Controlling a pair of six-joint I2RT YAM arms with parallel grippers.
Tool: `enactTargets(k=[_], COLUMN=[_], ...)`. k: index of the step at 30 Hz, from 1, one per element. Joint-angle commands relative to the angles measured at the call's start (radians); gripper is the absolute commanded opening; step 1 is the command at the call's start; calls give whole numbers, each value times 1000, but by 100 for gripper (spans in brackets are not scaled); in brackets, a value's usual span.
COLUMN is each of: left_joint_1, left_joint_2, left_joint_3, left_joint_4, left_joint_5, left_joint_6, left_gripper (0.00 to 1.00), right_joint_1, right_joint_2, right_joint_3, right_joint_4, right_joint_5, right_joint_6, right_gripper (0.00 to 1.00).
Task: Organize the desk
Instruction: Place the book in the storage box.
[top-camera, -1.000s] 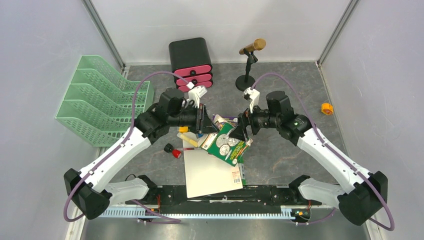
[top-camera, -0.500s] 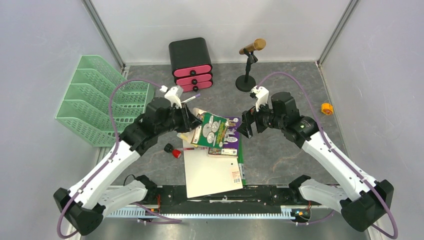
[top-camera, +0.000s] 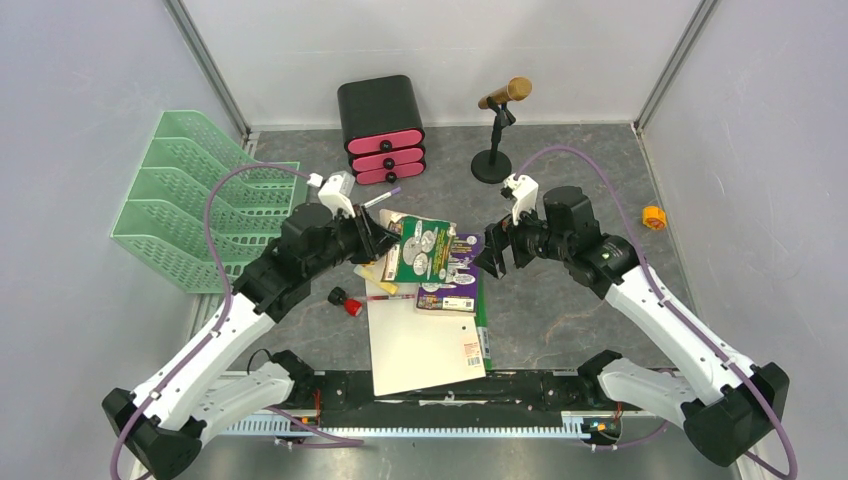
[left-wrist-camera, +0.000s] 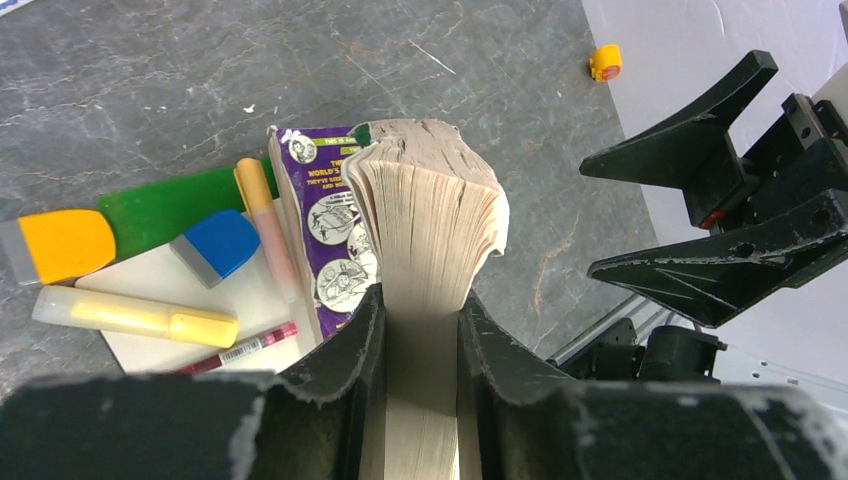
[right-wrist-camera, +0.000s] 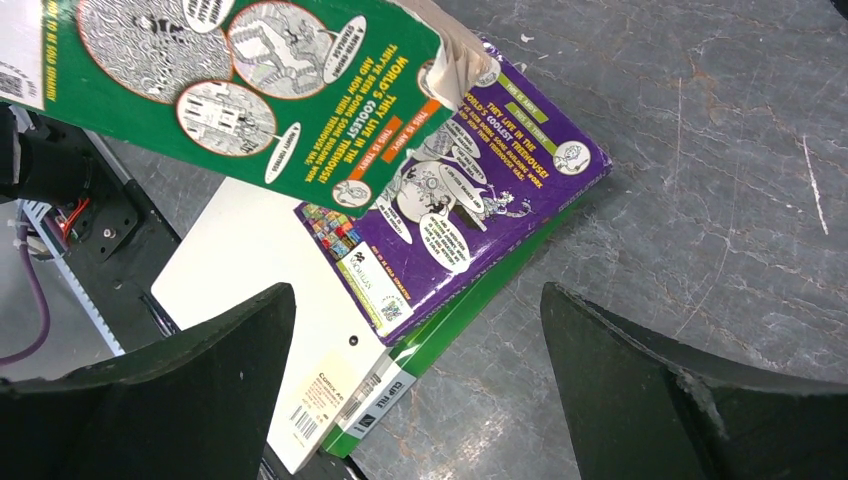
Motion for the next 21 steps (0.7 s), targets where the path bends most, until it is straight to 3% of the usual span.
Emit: enactTargets(k=[1, 13, 21], left_joint_1=[3, 82, 233], left_joint_2=[-32, 38, 61], left_joint_3=[-28, -40, -79], left_joint_4=[196, 273, 362], left_joint_5=[69, 329, 484], left_joint_6=[-57, -85, -204], left_gripper=[2, 2, 2], right_joint_1=[-1, -2, -1], right_joint_2=[-19, -45, -37], right_joint_3=[3, -32, -30], right_joint_4=[20, 27, 26], right_joint_5=[-15, 5, 1], right_joint_6=[9, 28, 29], right_gripper=[98, 98, 98])
